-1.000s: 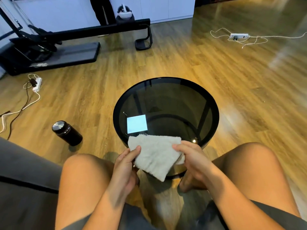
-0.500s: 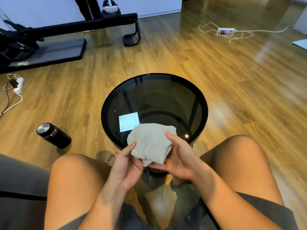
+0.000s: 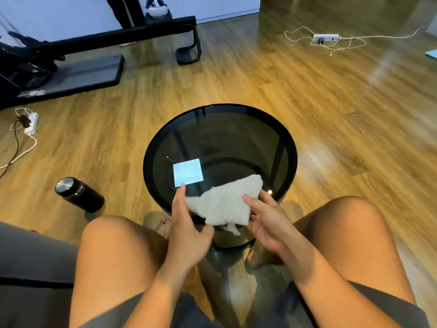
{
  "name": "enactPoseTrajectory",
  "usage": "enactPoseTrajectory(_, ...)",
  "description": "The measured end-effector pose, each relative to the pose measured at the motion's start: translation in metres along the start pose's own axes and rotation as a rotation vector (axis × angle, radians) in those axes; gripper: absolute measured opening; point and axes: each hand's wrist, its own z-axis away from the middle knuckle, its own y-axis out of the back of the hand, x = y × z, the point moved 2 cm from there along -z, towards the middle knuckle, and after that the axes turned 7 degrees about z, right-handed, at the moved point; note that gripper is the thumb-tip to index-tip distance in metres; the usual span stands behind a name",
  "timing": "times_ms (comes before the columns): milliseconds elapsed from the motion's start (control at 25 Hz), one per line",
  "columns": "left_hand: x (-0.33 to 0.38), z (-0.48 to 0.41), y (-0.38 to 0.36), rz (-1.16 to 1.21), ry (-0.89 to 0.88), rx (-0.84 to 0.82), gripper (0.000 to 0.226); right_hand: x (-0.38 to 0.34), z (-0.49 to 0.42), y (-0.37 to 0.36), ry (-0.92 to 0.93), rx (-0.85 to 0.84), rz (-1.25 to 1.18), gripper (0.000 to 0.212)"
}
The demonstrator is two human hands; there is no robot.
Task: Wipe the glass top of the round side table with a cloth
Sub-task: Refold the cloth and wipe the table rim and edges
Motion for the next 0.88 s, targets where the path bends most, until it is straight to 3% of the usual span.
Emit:
enactPoseTrajectory(80, 0.006, 0.007, -0.008, -0.261, -0.297, -0.125, 0.082, 0.0, -0.001, -0.002, -0.017, -0.019, -0.019, 0.063)
enactPoseTrajectory(160, 0.01, 0.008, -0.012, -0.144, -0.332, -0.166, 0.057, -0.001, 0.004, -0.006, -0.021, -0.08, 0.004, 0.063)
enactPoseTrajectory(280, 0.019, -0.002, 0.001, 0.05, -0.303, 0.011, 0.029, -0.011, 0.014, -0.017, 0.025, -0.192, 0.172, 0.065)
enactPoseTrajectory(360, 0.032, -0.014, 0.014, 0.083, -0.278, 0.066, 0.019, -0.024, 0.015, -0.022, 0.167, -0.149, 0.456, 0.067)
enactPoseTrajectory(480, 0.06, -0.038, 0.035, 0.054, -0.311, 0.049, 0.015, -0.05, 0.014, -0.035, 0.442, 0.077, 1.136, 0.079)
enactPoseTrajectory(560, 0.081, -0.049, 0.044, 0.027, -0.345, -0.085, 0.02, -0.069, 0.02, -0.052, 0.531, 0.15, 1.442, 0.094)
enactPoseTrajectory(600, 0.091, -0.053, 0.046, 0.008, -0.364, -0.174, 0.02, -0.079, 0.025, -0.063, 0.601, 0.097, 1.526, 0.096)
enactPoseTrajectory(680, 0.105, -0.058, 0.053, -0.014, -0.399, -0.299, 0.018, -0.1, 0.028, -0.084, 0.737, -0.142, 1.547, 0.072)
enactPoseTrajectory(760, 0.116, -0.062, 0.062, 0.077, -0.359, -0.364, 0.023, -0.111, 0.025, -0.093, 0.717, -0.362, 1.473, 0.035)
enactPoseTrajectory(880, 0.116, -0.067, 0.081, 0.271, -0.185, -0.368, 0.026, -0.117, 0.014, -0.084, 0.528, -0.467, 1.348, 0.029)
